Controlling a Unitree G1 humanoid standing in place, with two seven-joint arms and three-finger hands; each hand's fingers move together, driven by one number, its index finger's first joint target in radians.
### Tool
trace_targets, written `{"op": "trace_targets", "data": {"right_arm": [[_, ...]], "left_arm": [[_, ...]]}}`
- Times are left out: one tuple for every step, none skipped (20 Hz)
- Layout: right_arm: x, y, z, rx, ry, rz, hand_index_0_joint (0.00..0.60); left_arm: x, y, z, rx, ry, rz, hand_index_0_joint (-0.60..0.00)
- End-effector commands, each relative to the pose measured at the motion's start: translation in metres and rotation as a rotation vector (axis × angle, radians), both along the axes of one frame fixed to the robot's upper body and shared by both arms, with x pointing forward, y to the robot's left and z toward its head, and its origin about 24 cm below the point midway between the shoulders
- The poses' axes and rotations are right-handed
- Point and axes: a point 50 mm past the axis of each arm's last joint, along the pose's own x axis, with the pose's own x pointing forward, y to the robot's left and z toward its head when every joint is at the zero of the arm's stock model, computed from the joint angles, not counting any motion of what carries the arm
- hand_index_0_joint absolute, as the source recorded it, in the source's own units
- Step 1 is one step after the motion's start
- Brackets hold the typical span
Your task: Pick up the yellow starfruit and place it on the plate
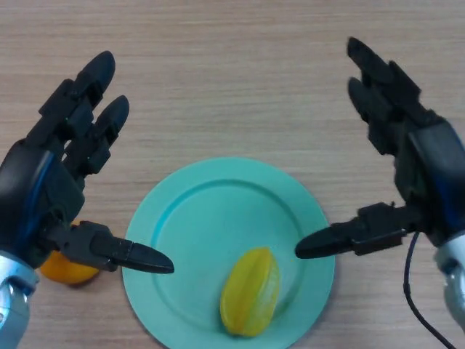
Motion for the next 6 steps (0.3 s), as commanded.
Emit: {"op": "trace_targets", "data": {"right_arm": [[-0.0099, -0.0130, 0.0236, 0.015, -0.168, -0.049, 0.000], [-0.0103, -0.0144, 0.0238, 0.027, -0.168, -0.054, 0.000], [-0.0117, -0.0155, 0.0233, 0.033, -0.164, -0.061, 0.000], [-0.0126, -0.0159, 0.0228, 0.033, -0.160, -0.062, 0.000], [-0.0140, -0.0144, 0.0211, 0.031, -0.154, -0.055, 0.000], [-0.0148, -0.0137, 0.0209, 0.030, -0.154, -0.052, 0.000]], "left_arm": [[-0.0085, 0.0024, 0.0271, 0.032, -0.207, 0.029, 0.000], [-0.0093, 0.0018, 0.0262, 0.038, -0.209, 0.029, 0.000], [-0.0085, 0.0022, 0.0268, 0.037, -0.207, 0.033, 0.000], [-0.0078, 0.0025, 0.0274, 0.040, -0.209, 0.036, 0.000], [-0.0058, 0.0027, 0.0282, 0.046, -0.212, 0.045, 0.000], [-0.0052, 0.0027, 0.0286, 0.049, -0.215, 0.048, 0.000]]}}
